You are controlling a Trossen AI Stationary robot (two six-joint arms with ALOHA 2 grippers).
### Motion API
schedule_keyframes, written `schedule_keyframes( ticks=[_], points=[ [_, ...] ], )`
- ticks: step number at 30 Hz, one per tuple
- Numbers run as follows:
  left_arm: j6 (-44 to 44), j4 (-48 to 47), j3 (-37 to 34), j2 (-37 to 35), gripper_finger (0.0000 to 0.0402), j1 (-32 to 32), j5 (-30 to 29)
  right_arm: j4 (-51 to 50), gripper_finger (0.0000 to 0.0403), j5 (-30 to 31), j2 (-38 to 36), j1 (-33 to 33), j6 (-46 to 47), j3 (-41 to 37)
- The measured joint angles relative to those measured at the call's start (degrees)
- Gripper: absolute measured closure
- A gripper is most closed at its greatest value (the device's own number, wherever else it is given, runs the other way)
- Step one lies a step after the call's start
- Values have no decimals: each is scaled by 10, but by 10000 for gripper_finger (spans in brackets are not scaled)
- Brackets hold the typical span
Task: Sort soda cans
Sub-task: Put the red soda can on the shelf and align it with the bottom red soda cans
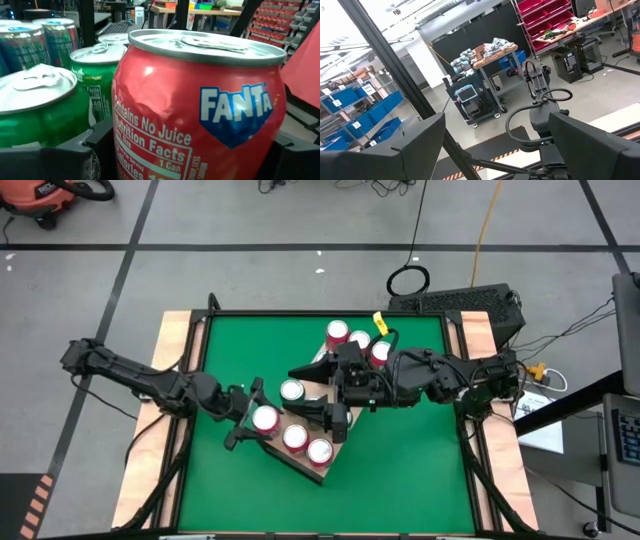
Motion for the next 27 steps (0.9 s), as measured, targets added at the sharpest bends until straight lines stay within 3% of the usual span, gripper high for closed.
schedule_keyframes(
  ticks=[13,27],
  points=[
    [4,81,-41,25,107,0,1,0,60,0,0,0,17,0],
    [27,83,-42,54,107,0,0,0,60,0,0,-8,23,0]
  ],
)
